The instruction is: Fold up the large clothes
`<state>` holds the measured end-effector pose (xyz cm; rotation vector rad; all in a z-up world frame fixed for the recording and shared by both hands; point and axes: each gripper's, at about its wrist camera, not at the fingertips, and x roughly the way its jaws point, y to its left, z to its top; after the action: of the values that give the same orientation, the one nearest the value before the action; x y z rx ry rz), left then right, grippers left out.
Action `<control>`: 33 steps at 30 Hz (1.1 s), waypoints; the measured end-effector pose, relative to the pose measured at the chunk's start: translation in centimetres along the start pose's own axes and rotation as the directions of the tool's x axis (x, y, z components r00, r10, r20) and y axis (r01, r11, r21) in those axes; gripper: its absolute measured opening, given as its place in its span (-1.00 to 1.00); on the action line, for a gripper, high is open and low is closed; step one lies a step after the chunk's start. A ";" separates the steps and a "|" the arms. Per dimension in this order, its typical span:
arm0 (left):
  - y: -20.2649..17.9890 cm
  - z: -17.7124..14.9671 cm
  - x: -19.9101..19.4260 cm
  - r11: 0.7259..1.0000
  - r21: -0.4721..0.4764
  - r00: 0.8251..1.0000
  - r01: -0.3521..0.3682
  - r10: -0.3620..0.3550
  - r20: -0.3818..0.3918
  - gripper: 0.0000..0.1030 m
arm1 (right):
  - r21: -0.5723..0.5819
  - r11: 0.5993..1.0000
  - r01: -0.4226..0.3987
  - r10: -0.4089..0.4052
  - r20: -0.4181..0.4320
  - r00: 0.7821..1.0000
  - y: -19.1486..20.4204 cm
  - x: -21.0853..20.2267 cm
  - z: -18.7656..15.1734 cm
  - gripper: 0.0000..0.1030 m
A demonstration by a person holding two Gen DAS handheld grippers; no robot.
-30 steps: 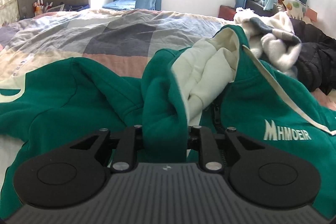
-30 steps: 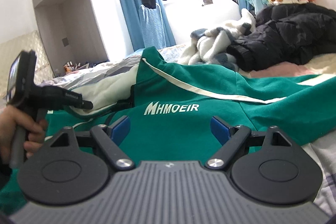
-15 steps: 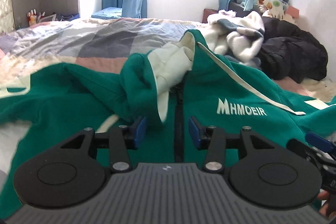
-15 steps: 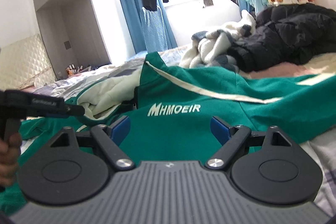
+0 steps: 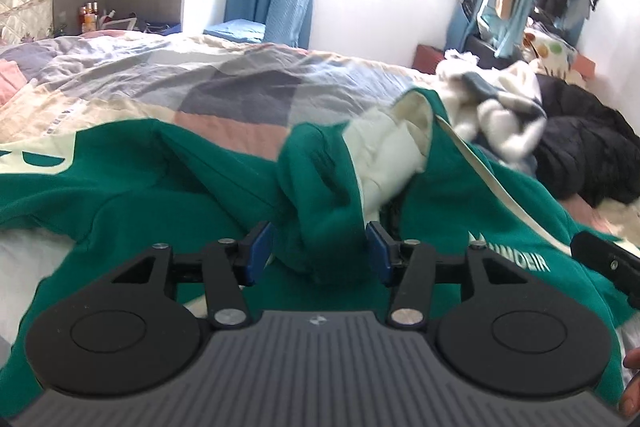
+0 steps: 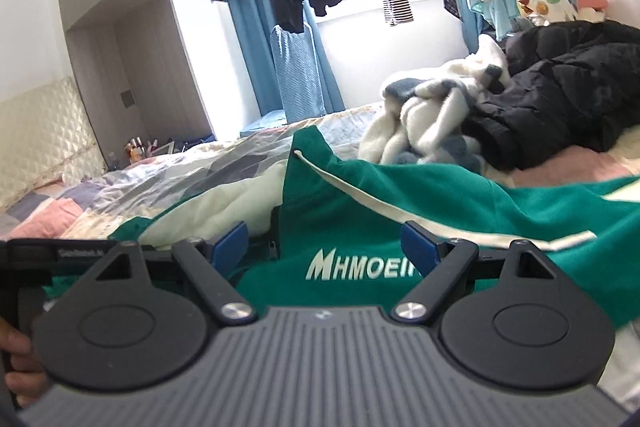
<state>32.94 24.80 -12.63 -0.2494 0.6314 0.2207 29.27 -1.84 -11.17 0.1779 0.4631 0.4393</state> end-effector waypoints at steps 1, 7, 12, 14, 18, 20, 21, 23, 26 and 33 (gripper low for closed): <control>0.2 0.4 0.4 1.000 0.001 1.000 -0.003 0.003 0.004 0.14 | -0.014 1.000 0.000 0.000 -0.006 1.000 0.1 0.4 0.1 0.65; 1.0 2.0 2.0 1.000 -0.016 0.998 0.004 -0.003 0.063 0.31 | -0.046 0.998 -0.031 0.029 -0.032 0.999 0.0 3.3 0.6 0.65; 1.9 1.6 3.0 1.000 -0.018 0.994 0.024 -0.022 0.108 0.31 | 0.006 0.997 -0.076 0.076 -0.021 0.997 -0.5 5.3 1.1 0.65; 2.2 1.5 3.6 0.999 -0.026 0.992 0.039 -0.035 0.122 0.31 | 0.009 0.995 -0.097 0.097 -0.020 0.995 -0.6 5.9 1.0 0.65; 2.4 0.9 5.1 0.993 -0.061 0.989 0.103 -0.095 0.113 0.31 | 0.022 0.995 -0.097 0.098 -0.044 0.994 -0.9 7.7 0.6 0.65; 2.1 0.5 6.2 0.995 -0.054 0.993 0.082 -0.077 0.088 0.30 | 0.065 0.992 -0.109 0.113 -0.058 0.992 -1.2 8.6 0.1 0.64; 2.1 0.4 6.9 0.995 -0.055 0.994 0.081 -0.077 0.075 0.22 | 0.085 0.990 -0.113 0.119 -0.065 0.991 -1.4 9.0 -0.1 0.64; 2.3 0.1 7.6 0.995 -0.074 0.995 0.074 -0.069 0.074 -0.32 | 0.101 0.988 -0.118 0.126 -0.077 0.989 -1.4 9.6 -0.2 0.64; 2.6 0.0 7.8 0.992 -0.096 0.994 0.078 -0.070 0.087 -0.58 | 0.097 0.989 -0.112 0.119 -0.073 0.990 -1.2 11.0 1.5 0.65; 2.8 0.0 7.5 0.989 -0.108 0.990 0.100 -0.088 0.112 -0.62 | 0.020 0.994 -0.103 0.105 -0.117 0.988 0.9 20.3 9.2 0.64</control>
<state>38.01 28.42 -17.64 -0.3734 0.5004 0.1782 49.54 7.47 -10.82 0.1909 0.5751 0.5510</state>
